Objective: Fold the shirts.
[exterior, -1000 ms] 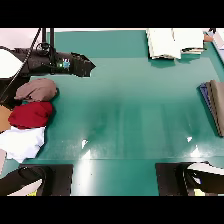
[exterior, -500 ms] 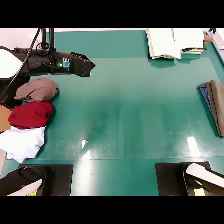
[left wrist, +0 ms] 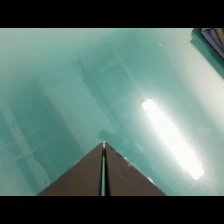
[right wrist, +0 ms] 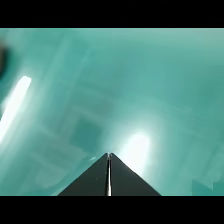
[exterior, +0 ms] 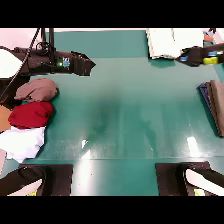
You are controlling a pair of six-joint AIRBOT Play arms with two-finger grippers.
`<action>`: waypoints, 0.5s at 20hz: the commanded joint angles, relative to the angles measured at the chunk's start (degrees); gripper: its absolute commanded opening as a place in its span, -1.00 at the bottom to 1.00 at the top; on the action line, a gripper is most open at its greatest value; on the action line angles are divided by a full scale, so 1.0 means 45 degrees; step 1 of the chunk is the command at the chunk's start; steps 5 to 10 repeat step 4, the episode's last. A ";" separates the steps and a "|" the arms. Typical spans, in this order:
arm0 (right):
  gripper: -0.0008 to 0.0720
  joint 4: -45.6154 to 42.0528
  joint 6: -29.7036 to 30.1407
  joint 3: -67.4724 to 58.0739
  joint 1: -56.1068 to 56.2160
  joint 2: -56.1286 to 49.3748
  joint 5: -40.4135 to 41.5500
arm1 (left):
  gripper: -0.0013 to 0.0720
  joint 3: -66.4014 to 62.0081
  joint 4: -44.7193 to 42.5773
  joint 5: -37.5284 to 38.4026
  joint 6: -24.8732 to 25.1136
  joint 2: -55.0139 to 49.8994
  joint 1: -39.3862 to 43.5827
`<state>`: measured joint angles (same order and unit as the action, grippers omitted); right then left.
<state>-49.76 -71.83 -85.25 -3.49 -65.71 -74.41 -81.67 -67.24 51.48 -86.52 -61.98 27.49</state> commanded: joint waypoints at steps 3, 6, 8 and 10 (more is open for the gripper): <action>-0.94 0.0010 0.0063 0.0000 0.2307 0.0024 0.0452 | -0.90 0.0000 0.0005 -0.0015 -0.0005 -0.0005 0.0005; -0.94 0.0010 0.0063 -0.0005 0.2409 0.0024 0.0447 | -0.90 0.0000 0.0005 -0.0015 -0.0005 -0.0005 0.0005; -0.94 0.0010 0.0063 -0.0005 0.2409 0.0024 0.0447 | -0.90 0.0000 0.0005 -0.0015 -0.0005 -0.0005 0.0005; -0.94 0.0010 0.0063 -0.0005 0.2409 0.0024 0.0447 | -0.90 0.0000 0.0005 -0.0015 -0.0005 -0.0005 0.0005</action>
